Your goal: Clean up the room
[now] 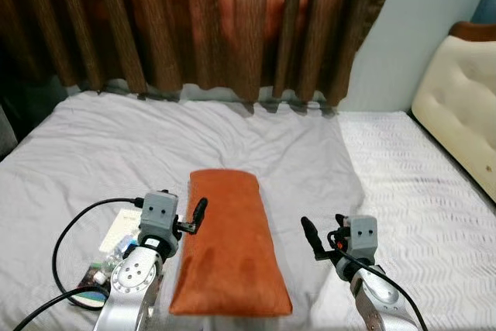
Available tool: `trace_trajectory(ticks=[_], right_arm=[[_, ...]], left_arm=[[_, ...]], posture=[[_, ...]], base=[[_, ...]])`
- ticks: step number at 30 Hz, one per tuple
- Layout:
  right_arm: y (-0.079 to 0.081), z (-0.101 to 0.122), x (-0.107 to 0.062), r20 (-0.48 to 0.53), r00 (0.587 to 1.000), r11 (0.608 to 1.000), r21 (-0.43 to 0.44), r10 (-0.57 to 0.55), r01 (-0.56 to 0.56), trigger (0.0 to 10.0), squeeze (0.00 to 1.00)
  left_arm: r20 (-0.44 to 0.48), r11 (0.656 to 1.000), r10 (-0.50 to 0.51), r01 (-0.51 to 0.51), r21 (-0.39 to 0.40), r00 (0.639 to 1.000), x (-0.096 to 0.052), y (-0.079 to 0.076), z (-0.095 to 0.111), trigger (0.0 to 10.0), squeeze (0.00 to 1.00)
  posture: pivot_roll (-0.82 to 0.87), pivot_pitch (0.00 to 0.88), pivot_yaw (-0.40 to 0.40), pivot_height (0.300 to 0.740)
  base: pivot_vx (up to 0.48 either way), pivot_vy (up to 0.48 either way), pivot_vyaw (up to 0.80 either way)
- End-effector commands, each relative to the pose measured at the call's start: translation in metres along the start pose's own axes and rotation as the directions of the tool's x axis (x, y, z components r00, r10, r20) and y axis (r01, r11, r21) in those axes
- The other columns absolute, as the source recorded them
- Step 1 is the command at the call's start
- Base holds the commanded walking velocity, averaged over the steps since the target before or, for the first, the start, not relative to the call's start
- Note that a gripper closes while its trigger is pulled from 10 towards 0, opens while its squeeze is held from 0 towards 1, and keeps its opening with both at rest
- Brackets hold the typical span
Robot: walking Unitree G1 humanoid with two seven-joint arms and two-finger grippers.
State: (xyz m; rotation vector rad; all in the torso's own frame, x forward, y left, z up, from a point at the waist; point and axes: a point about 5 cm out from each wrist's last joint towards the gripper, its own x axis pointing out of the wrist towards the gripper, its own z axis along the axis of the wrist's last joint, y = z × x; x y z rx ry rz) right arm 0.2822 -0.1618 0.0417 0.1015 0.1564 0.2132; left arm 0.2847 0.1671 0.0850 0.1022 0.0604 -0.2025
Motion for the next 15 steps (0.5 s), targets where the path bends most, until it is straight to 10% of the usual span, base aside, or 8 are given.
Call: trace_trajectory(ticks=[1,8,15], right_arm=[[0.007,0.006,0.009,0.006,0.999,0.999,0.003,0.034,-0.034,10.0,0.0],[0.008,0.007,0.019,-0.037,0.997,0.995,0.08,0.065,-0.062,10.0,0.0],[0.021,-0.002,0.035,-0.154,0.975,0.919,0.385,0.158,-0.088,10.0,0.0]], left_arm=[[0.0,1.0,0.028,-0.028,0.008,1.0,-0.002,0.009,0.001,10.0,0.0],[-0.01,1.0,0.026,-0.026,-0.011,1.0,0.0,0.011,0.0,10.0,0.0],[-0.118,0.912,0.055,-0.098,-0.397,0.991,0.013,0.038,-0.014,10.0,0.0]], posture=[[0.1,0.0,-0.069,0.74],[0.11,0.0,-0.071,0.74],[0.14,0.077,-0.073,0.74]], base=[[0.48,0.0,0.0],[0.48,0.0,0.0],[0.069,0.0,0.0]])
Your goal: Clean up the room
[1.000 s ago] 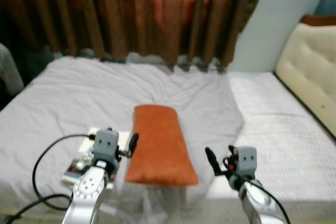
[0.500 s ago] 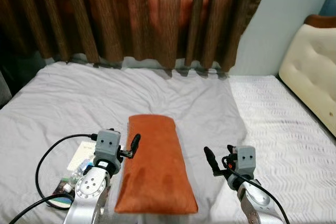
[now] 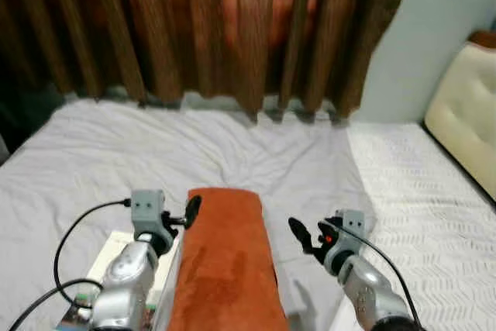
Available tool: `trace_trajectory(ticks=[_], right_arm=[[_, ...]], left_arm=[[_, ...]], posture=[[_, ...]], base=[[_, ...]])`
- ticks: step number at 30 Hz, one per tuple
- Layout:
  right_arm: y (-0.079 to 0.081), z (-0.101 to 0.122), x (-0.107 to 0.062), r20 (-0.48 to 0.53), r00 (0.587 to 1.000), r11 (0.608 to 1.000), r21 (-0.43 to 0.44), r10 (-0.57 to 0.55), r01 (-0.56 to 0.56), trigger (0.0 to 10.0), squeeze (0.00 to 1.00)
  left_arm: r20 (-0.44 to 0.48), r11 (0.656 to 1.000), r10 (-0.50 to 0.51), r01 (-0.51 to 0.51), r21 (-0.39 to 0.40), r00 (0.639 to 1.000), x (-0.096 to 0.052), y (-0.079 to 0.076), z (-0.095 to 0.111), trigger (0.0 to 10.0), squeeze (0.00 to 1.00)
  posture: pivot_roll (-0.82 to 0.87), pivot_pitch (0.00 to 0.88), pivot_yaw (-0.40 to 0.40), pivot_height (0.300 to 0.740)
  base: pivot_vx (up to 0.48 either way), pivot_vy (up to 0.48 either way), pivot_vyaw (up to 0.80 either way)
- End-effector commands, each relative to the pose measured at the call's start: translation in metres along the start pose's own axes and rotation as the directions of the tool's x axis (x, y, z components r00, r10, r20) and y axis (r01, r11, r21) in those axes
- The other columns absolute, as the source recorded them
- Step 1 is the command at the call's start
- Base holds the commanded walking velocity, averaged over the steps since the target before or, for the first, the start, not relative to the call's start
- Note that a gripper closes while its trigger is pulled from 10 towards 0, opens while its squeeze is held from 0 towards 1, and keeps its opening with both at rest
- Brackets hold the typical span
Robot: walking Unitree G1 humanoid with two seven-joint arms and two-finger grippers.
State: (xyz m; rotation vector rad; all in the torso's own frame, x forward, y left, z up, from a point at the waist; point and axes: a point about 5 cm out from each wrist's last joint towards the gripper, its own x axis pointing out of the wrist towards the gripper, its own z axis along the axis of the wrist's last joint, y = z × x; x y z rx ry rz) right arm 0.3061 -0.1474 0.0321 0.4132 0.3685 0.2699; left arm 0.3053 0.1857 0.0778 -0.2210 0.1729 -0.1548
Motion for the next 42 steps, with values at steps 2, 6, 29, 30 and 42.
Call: trace_trajectory(ticks=[2,6,29,30,42], right_arm=[[0.028,0.005,0.019,-0.015,0.989,0.979,0.147,0.147,-0.143,10.0,0.0],[0.035,0.011,0.027,-0.001,0.982,0.953,0.241,0.191,-0.185,10.0,0.0],[-0.005,-0.002,0.016,-0.057,0.998,0.961,0.276,-0.006,0.022,10.0,0.0],[-0.008,-0.003,0.014,-0.063,0.998,0.962,0.272,-0.014,0.031,10.0,0.0],[-0.016,-0.013,0.007,-0.098,0.995,0.957,0.283,-0.029,0.056,10.0,0.0]], left_arm=[[-0.033,0.94,0.041,-0.05,-0.338,0.999,0.007,0.035,0.009,10.0,0.0],[0.014,0.88,0.016,-0.007,-0.474,1.0,0.014,0.041,0.022,10.0,0.0],[-0.205,0.828,-0.126,-0.011,-0.561,0.971,0.023,0.027,-0.015,10.0,0.0],[-0.206,0.825,-0.134,-0.006,-0.565,0.969,0.024,0.026,-0.015,10.0,0.0],[-0.261,0.804,-0.173,-0.017,-0.594,0.95,0.025,0.014,-0.027,10.0,0.0]], posture=[[0.15,0.137,-0.078,0.74],[0.16,0.158,-0.088,0.74],[0.15,0.242,-0.045,0.74],[0.15,0.239,-0.042,0.74],[0.15,0.202,-0.047,0.74]], base=[[0.0,0.0,0.0],[0.0,0.0,0.0],[0.0,0.0,0.0],[0.0,0.0,0.0],[0.0,0.0,0.0]])
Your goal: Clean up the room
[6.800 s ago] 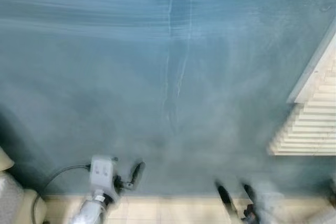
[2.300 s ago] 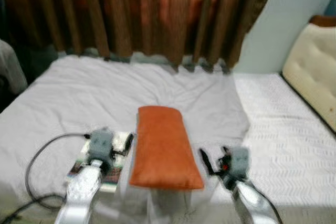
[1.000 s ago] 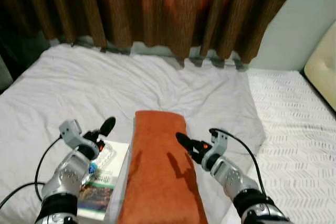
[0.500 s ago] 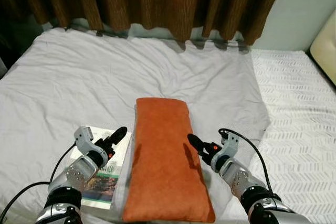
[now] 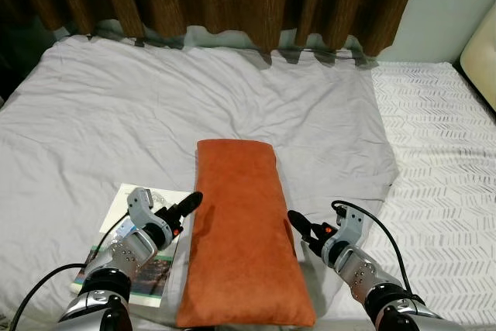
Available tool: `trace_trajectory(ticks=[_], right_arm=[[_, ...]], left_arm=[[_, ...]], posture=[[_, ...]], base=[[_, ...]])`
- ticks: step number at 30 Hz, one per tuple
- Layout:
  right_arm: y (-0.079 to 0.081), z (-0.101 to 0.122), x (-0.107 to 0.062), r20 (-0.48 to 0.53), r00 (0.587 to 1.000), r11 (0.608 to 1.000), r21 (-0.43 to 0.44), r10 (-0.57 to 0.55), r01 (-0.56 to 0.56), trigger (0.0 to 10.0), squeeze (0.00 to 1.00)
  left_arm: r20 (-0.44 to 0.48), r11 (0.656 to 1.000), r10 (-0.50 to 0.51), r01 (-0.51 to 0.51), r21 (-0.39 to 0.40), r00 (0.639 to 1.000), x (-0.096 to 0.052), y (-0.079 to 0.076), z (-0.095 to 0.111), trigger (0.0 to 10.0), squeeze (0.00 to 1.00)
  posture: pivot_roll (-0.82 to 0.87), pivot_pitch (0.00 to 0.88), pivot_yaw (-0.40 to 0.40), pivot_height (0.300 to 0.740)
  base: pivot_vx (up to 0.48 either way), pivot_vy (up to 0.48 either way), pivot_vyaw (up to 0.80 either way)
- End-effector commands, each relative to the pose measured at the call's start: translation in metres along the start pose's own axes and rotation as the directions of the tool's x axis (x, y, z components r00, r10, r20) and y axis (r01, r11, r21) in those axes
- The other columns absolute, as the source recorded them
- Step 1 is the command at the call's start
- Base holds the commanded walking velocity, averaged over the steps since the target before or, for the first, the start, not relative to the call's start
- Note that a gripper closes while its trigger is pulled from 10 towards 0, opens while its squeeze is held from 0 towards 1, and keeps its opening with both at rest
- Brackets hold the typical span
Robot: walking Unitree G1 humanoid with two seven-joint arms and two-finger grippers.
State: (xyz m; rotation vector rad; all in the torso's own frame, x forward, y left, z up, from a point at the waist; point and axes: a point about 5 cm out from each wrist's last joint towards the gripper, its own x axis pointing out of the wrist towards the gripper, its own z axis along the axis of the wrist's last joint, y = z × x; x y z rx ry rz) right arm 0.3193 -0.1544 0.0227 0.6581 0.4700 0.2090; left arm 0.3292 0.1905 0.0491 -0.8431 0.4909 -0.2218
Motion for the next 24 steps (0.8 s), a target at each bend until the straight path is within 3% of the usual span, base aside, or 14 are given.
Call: trace_trajectory(ticks=[1,7,12,16,24], right_arm=[[-0.006,-0.012,-0.004,-0.032,0.999,0.999,0.029,-0.019,0.019,10.0,0.0],[0.006,-0.021,0.001,-0.055,0.998,0.998,0.053,0.029,-0.026,10.0,0.0],[0.009,-0.03,0.002,-0.085,0.996,0.998,0.06,0.012,-0.007,10.0,0.0],[0.016,-0.039,0.004,-0.117,0.993,0.998,0.066,0.023,-0.015,10.0,0.0],[0.025,-0.047,0.008,-0.129,0.991,0.995,0.104,0.026,-0.012,10.0,0.0]], left_arm=[[-0.031,1.0,0.02,-0.02,-0.005,0.999,0.0,0.002,-0.006,10.0,0.0],[-0.055,1.0,0.008,-0.009,-0.016,0.998,0.003,-0.001,-0.019,10.0,0.0],[-0.086,0.998,0.056,-0.059,-0.035,0.995,0.002,0.006,-0.029,10.0,0.0],[-0.092,0.996,0.053,-0.06,-0.073,0.994,0.011,-0.004,-0.036,10.0,0.0],[-0.182,0.986,0.158,-0.166,-0.032,0.971,0.014,-0.002,-0.059,10.0,0.0]], posture=[[0.15,0.202,-0.047,0.74],[0.14,0.191,-0.034,0.74],[0.14,0.196,-0.04,0.74],[0.14,0.201,-0.045,0.74],[0.13,0.185,-0.04,0.74]], base=[[0.0,0.0,0.0],[0.0,0.0,0.0],[0.0,0.0,0.0],[0.0,0.0,0.0],[0.0,0.0,0.0]])
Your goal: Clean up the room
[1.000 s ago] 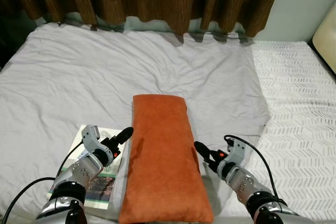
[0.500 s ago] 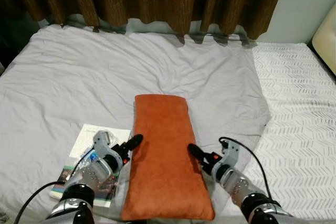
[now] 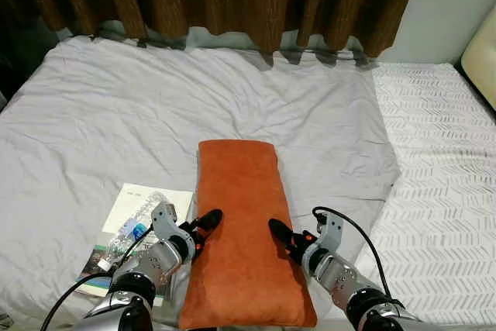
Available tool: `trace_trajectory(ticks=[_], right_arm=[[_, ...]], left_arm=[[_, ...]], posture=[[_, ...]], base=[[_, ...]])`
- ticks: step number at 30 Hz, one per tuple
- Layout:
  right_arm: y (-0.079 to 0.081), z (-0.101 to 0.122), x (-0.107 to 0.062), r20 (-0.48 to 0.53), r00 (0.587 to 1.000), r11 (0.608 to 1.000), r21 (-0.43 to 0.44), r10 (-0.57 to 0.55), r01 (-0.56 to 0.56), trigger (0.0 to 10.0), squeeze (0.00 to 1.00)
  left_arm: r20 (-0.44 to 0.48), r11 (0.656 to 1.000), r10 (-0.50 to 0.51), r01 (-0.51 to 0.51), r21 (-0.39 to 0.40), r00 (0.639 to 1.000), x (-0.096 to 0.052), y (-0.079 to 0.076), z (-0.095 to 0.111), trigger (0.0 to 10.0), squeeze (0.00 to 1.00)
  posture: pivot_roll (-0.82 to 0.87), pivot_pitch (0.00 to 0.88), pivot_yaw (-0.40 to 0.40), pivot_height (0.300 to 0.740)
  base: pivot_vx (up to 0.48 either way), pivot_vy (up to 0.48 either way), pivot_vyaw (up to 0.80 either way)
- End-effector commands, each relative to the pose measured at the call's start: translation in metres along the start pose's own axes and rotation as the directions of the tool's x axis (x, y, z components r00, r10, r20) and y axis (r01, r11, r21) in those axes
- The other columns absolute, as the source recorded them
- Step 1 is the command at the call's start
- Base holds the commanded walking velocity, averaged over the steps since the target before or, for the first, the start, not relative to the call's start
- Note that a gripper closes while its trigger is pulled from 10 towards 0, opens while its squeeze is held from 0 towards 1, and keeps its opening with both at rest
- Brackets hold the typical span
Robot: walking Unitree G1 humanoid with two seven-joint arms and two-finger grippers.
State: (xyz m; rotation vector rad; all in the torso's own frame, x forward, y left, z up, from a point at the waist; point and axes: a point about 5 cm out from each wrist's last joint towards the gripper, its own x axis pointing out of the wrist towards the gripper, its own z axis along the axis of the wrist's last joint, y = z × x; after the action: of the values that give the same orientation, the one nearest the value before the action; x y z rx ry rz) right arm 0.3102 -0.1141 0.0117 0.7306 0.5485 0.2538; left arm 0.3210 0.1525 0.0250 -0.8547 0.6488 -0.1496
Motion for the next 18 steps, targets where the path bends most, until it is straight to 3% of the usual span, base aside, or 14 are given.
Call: trace_trajectory(ticks=[1,2,3,4,5,6,18], right_arm=[[0.0,-0.014,0.0,-0.047,0.999,0.999,0.032,-0.015,0.016,10.0,0.0],[0.001,-0.015,0.0,-0.051,0.999,0.999,0.032,-0.01,0.012,10.0,0.0],[0.002,-0.016,0.0,-0.055,0.998,0.999,0.031,-0.007,0.009,10.0,0.0],[0.002,-0.018,0.0,-0.062,0.998,1.0,0.026,-0.008,0.01,10.0,0.0],[0.001,-0.02,0.0,-0.069,0.997,1.0,0.015,-0.024,0.026,4.0,0.0],[-0.001,-0.021,-0.001,-0.073,0.997,0.999,0.01,-0.039,0.039,0.0,0.0],[-0.02,-0.032,-0.012,-0.08,0.99,0.993,0.018,-0.118,0.12,0.0,0.0]], left_arm=[[-0.069,0.999,0.05,-0.05,0.009,0.996,0.001,0.006,-0.016,10.0,0.0],[-0.076,0.998,0.057,-0.056,0.016,0.995,0.001,0.006,-0.017,9.2,0.0],[-0.073,0.997,0.069,-0.066,0.037,0.995,0.001,0.007,-0.017,0.0,0.0],[-0.071,0.996,0.081,-0.078,0.052,0.994,0.001,0.007,-0.017,0.0,0.0],[-0.069,0.994,0.094,-0.09,0.058,0.993,0.001,0.008,-0.017,0.0,0.0],[-0.066,0.993,0.105,-0.101,0.064,0.992,0.001,0.009,-0.017,0.0,0.0],[-0.028,0.986,0.132,-0.129,0.103,0.991,-0.004,0.022,-0.017,0.0,0.0]], posture=[[0.13,0.185,-0.04,0.74],[0.13,0.182,-0.04,0.74],[0.13,0.175,-0.039,0.74],[0.12,0.172,-0.041,0.74],[0.12,0.169,-0.043,0.74],[0.12,0.169,-0.046,0.74],[0.12,0.176,-0.047,0.74]], base=[[0.0,0.0,0.0],[0.0,0.0,0.0],[0.0,0.0,0.0],[0.0,0.0,0.0],[0.0,0.0,0.0],[0.0,0.0,0.0],[0.0,0.0,0.0]])
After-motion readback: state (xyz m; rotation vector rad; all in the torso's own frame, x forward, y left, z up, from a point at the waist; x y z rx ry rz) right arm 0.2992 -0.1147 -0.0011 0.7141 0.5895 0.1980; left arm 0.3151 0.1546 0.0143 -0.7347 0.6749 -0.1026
